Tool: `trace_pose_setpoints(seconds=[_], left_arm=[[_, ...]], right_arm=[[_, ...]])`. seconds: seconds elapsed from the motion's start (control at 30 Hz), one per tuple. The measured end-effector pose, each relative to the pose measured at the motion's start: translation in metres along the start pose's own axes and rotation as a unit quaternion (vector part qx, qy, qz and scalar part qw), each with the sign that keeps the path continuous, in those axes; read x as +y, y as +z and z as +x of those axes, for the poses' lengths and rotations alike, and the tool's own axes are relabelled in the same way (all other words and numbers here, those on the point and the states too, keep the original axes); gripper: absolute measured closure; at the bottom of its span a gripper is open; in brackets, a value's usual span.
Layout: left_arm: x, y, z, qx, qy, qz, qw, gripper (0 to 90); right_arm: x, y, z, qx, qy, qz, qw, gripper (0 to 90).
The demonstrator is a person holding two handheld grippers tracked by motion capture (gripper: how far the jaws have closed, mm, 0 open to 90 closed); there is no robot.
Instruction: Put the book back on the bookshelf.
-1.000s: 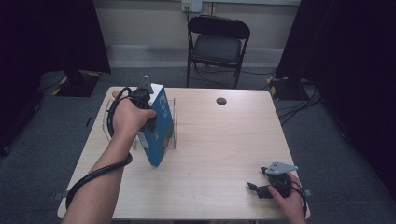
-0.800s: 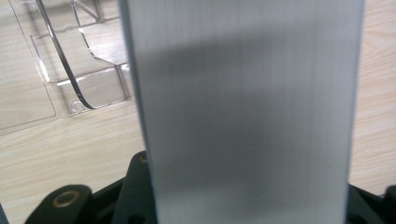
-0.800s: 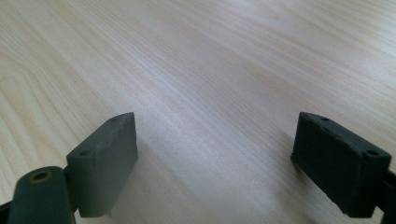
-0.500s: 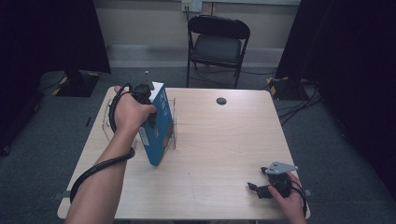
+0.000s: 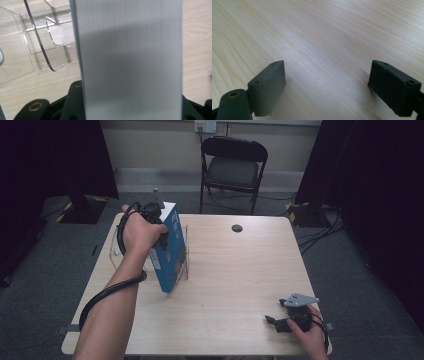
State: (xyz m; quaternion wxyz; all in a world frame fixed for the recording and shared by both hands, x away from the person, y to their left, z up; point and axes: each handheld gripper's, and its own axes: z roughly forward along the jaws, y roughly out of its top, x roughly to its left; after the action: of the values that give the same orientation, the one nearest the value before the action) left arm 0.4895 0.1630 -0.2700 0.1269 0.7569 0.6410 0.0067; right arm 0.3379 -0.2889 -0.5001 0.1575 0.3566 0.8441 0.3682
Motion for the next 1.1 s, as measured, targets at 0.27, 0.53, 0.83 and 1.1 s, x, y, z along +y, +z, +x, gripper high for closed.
trace_pose_setpoints(seconds=[0.27,0.53,0.83,1.1], left_arm=[[0.005,0.005,0.002,-0.002,-0.012,-0.019,0.9998,62.4],[0.011,0.015,-0.002,0.005,-0.019,-0.031,0.9993,62.3],[0.006,0.021,0.002,0.001,-0.029,-0.048,0.9984,62.1],[0.001,0.023,0.005,0.003,-0.019,-0.044,0.9988,61.8]], right_arm=[[0.0,0.0,0.0,0.0,0.0,-0.001,1.0,13.1],[0.0,0.0,0.0,0.001,-0.001,-0.001,1.0,13.1],[0.0,0.0,0.0,0.0,0.0,-0.001,1.0,13.1],[0.0,0.0,0.0,0.0,0.0,-0.001,1.0,13.1]])
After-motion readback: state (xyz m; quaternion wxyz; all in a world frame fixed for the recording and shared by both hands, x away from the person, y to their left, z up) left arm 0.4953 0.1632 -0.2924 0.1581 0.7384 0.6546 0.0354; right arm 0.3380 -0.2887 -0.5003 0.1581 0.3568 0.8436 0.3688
